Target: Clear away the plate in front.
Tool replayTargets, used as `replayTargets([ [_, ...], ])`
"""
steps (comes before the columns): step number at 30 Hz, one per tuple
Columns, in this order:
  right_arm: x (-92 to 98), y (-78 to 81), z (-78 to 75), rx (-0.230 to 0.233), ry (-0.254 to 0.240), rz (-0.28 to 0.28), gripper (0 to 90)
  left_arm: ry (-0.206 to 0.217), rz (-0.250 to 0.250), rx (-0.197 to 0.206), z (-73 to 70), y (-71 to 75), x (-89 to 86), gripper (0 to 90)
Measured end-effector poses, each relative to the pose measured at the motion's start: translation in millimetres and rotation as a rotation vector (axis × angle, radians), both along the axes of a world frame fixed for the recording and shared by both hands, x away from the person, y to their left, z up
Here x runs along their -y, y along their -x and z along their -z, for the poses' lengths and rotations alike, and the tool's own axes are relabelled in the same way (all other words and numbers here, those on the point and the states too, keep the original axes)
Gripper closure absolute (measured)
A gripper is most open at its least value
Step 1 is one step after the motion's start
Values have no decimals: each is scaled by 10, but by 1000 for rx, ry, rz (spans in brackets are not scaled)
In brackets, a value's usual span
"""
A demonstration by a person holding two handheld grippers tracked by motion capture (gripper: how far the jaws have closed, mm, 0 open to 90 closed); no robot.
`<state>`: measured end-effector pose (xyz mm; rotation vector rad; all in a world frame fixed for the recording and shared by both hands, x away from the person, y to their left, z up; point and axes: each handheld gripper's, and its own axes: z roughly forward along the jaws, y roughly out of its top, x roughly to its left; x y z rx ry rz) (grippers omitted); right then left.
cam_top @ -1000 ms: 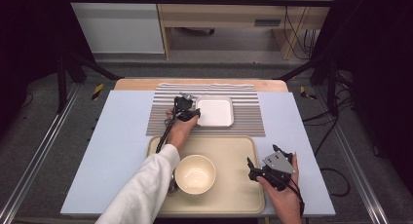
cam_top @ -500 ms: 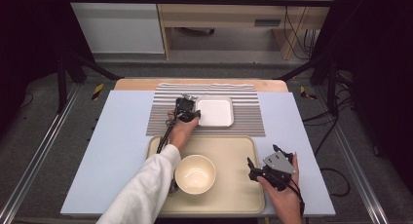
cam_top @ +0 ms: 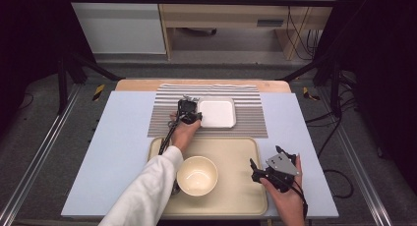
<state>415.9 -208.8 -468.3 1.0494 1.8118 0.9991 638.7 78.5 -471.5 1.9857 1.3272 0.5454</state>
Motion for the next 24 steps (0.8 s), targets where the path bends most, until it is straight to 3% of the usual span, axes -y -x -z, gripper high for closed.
replayTargets([
  [24, -8, -2, 2, -3, 5, -4, 59, -6, -5, -5, 12, -3, 33, 742],
])
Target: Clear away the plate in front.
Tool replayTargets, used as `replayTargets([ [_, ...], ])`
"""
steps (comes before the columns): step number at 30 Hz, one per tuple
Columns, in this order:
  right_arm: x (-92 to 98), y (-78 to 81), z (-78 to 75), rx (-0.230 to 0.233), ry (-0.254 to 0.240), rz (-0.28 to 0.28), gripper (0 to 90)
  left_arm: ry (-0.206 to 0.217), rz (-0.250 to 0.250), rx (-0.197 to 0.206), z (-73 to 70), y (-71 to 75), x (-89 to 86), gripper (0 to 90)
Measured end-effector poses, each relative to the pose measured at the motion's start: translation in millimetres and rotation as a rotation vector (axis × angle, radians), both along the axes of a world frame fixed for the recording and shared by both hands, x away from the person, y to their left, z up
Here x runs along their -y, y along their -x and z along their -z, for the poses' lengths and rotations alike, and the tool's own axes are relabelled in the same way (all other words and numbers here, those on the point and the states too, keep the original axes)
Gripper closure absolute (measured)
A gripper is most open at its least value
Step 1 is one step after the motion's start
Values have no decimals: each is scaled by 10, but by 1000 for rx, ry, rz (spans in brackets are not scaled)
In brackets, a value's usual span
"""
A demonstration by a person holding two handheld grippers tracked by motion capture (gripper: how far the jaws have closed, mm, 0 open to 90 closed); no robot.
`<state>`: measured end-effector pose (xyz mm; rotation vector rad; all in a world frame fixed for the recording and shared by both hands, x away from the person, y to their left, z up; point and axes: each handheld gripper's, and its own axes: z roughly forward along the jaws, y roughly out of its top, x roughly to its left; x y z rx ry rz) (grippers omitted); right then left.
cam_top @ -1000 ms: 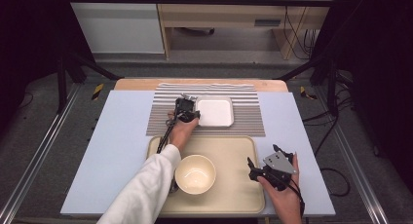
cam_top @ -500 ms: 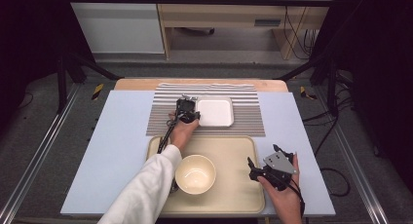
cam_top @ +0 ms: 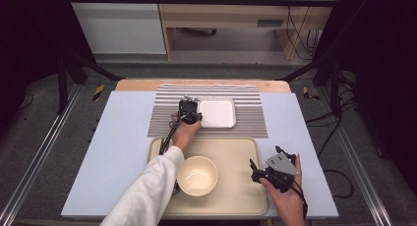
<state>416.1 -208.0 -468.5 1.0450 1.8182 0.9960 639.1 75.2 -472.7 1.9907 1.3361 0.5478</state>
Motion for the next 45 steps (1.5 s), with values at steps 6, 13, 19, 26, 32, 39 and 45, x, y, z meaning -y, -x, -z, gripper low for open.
replayTargets([
  [6, -1, 0, 1, -1, 0, -2, 60, 18, -13, -11, 0, -11, -12, 765],
  [13, -1, -1, 2, -2, 0, -3, 60, 22, -22, -12, 0, -12, -10, 775],
  [19, -2, -2, 3, -3, 0, -2, 60, 52, -38, -22, -1, -28, -42, 805],
  [26, -4, -4, 5, -4, 2, -2, 60, 69, -34, -5, -41, -22, -49, 852],
  [32, -6, -3, 5, -3, 2, -2, 60, 83, -27, 10, -89, -10, -58, 863],
  [39, -8, -3, 5, -3, 2, -1, 60, 127, -24, 35, -173, 7, -67, 883],
  [45, -7, -1, 3, -1, 2, -1, 60, 95, -1, 61, -272, 23, -34, 888],
])
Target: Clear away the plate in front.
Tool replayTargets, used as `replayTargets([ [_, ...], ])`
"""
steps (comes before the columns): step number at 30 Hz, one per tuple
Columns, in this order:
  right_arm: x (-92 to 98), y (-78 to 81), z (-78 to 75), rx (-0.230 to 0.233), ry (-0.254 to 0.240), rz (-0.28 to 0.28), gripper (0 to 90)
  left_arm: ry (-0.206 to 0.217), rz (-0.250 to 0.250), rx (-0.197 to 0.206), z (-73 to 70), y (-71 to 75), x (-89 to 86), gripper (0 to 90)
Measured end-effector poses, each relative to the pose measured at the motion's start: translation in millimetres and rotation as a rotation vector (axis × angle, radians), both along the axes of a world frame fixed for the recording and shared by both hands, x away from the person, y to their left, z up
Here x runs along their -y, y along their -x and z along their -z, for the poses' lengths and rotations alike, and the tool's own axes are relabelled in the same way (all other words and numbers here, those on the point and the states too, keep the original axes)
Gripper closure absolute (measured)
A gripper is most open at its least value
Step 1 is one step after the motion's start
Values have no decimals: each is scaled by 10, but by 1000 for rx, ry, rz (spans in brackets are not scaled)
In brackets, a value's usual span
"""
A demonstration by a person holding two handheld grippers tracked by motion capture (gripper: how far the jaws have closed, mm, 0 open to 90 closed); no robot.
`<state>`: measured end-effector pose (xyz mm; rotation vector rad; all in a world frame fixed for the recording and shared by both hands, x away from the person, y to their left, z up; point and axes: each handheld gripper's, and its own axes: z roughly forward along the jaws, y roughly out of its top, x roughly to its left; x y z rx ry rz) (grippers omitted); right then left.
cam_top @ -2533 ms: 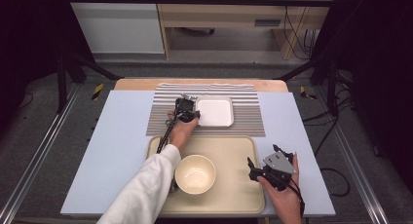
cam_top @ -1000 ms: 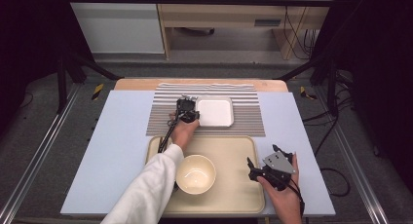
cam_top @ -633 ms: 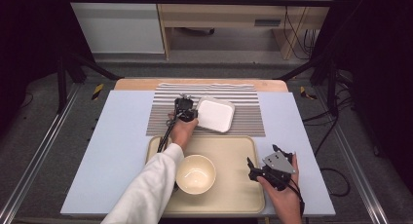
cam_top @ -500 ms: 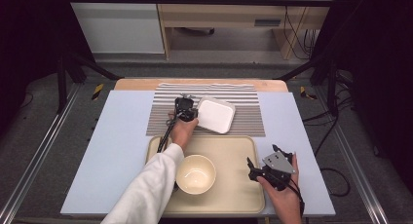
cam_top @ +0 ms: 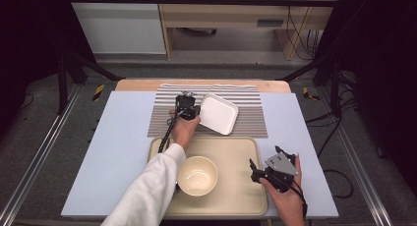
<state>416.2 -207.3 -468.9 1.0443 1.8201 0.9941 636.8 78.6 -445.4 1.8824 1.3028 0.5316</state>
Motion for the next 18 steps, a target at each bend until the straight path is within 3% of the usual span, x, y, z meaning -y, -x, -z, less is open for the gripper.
replayTargets([
  [10, 6, -3, -2, 3, -1, 3, 60, -21, 23, 40, -124, 33, 45, 890],
  [15, 7, -2, -6, 6, 0, 7, 60, 8, 29, 68, -234, 85, 43, 889],
  [18, 10, 5, -28, 14, -26, 20, 70, 25, 38, 89, -338, 149, 29, 889],
])
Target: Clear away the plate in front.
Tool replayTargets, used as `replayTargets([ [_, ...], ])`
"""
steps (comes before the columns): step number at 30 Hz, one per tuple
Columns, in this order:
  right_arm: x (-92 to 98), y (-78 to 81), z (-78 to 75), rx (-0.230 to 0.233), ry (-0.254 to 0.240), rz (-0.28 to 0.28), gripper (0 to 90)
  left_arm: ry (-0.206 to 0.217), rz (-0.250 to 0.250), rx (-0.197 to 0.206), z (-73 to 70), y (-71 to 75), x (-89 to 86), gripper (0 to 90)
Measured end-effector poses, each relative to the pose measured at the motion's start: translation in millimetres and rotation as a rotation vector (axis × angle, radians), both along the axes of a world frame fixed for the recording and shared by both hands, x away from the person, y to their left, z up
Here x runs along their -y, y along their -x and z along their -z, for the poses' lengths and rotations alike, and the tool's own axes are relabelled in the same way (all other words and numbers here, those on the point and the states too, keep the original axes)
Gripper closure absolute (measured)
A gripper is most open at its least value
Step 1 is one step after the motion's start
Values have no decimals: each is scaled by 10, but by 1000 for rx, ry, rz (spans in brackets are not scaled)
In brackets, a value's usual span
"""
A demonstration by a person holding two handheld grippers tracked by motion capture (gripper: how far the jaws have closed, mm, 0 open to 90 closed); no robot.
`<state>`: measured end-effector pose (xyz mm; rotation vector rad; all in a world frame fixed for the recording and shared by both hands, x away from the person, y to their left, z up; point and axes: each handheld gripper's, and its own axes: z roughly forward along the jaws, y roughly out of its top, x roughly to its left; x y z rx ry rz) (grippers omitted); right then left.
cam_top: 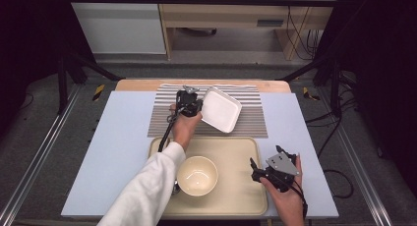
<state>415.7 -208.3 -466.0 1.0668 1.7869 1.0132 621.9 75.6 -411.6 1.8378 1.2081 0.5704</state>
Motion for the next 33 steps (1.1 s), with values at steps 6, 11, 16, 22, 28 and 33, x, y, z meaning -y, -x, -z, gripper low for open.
replayTargets([
  [6, -119, -13, -201, 59, -114, 33, 136, 60, 21, 62, -309, 222, -76, 889],
  [11, -328, -142, -418, 104, -174, 16, 215, 91, 44, 95, -489, 418, -119, 889],
  [16, -500, -328, -568, 119, -222, -10, 280, 124, 65, 111, -535, 563, -146, 889],
  [22, -567, -479, -580, 96, -301, -4, 323, 161, 77, 115, -514, 665, -171, 889],
  [28, -576, -563, -524, 61, -333, 18, 373, 175, 86, 116, -505, 728, -188, 889],
  [33, -591, -586, -503, 45, -349, 17, 422, 189, 80, 120, -508, 757, -194, 889],
])
